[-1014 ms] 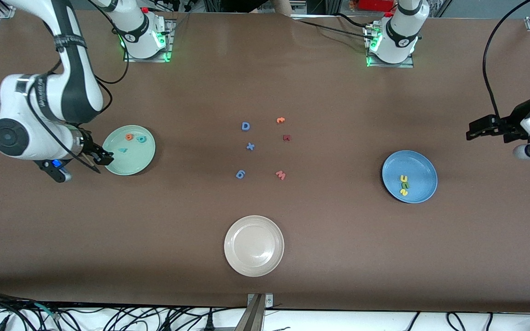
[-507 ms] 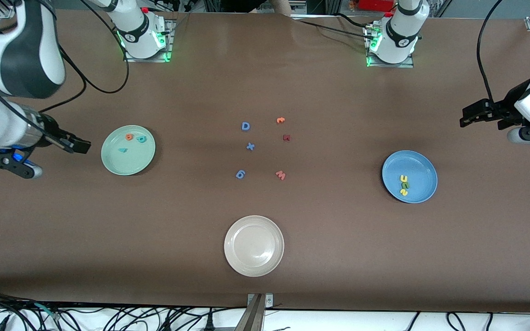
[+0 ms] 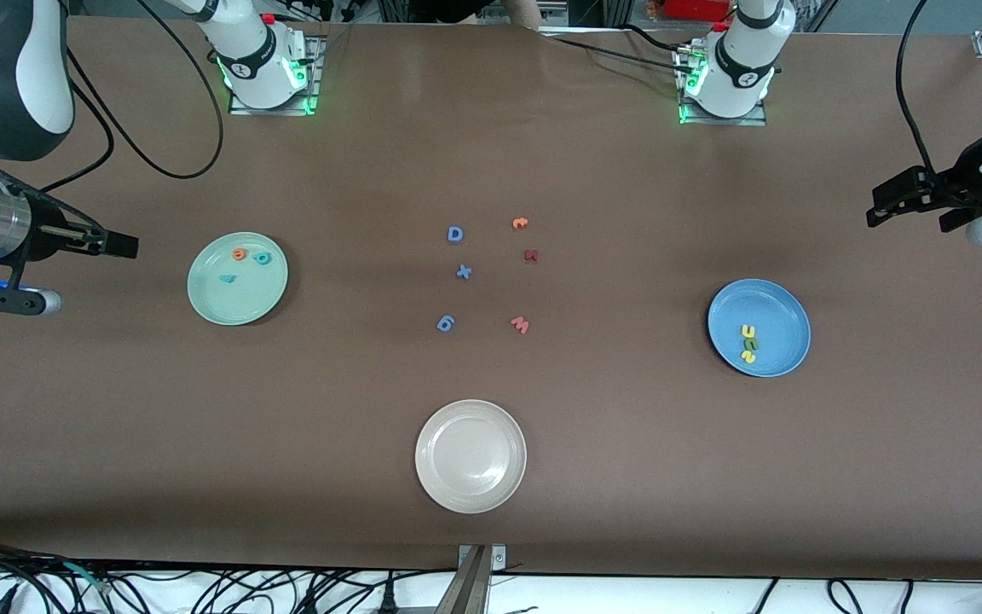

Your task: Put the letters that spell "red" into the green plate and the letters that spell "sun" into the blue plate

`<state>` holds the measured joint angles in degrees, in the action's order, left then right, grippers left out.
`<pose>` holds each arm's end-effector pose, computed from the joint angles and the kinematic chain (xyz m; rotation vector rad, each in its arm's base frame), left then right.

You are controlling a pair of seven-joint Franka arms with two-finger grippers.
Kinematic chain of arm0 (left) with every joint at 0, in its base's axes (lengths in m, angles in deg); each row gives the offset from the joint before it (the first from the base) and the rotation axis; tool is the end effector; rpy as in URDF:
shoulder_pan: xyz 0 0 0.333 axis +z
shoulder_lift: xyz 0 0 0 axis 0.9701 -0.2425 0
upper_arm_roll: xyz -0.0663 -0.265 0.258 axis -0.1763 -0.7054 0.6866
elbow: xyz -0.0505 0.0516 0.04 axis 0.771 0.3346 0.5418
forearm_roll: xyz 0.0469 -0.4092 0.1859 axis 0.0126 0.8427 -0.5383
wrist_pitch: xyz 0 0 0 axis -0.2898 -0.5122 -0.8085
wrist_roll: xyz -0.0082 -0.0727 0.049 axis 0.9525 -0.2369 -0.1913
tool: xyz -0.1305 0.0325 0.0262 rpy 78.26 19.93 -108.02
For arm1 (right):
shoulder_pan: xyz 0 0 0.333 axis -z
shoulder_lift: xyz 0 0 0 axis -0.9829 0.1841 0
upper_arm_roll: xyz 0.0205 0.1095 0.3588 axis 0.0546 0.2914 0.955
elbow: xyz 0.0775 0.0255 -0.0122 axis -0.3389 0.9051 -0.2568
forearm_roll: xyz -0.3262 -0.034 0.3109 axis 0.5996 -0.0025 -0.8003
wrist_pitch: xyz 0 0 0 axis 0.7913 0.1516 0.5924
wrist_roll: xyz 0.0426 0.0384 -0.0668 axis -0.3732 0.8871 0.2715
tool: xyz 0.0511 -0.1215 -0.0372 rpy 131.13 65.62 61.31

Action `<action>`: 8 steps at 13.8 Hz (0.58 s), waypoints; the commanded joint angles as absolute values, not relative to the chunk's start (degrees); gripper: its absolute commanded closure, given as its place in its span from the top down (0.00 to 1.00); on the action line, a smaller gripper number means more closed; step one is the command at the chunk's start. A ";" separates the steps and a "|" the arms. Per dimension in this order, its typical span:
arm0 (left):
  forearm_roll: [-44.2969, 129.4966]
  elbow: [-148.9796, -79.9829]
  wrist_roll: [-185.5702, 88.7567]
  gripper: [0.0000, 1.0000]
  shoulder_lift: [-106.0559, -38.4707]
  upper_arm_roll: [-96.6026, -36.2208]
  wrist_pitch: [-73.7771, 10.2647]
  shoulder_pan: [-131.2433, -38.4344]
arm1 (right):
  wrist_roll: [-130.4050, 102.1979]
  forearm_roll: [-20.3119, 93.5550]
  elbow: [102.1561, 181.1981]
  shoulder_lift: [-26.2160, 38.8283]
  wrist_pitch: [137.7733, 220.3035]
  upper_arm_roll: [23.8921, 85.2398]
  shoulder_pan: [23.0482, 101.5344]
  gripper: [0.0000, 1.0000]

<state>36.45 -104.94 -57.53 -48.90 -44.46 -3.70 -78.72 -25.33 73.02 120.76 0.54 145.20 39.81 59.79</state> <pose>0.6243 0.0029 0.6283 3.0910 -0.0453 -0.0896 0.6914 0.0290 0.5609 3.0096 -0.1731 -0.3368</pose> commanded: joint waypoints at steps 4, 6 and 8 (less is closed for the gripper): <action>37.56 -105.39 -57.76 1.00 -48.31 -44.92 -3.80 -77.63 | -23.88 72.94 119.91 0.68 148.67 53.98 73.28 1.00; 37.56 -105.38 -57.76 1.00 -48.66 -44.84 -4.15 -77.63 | -23.88 73.20 120.61 -0.28 149.46 58.07 77.88 1.00; 37.56 -105.30 -57.85 1.00 -48.84 -44.83 -4.50 -77.63 | -23.71 73.64 122.80 -1.59 152.35 62.01 81.48 1.00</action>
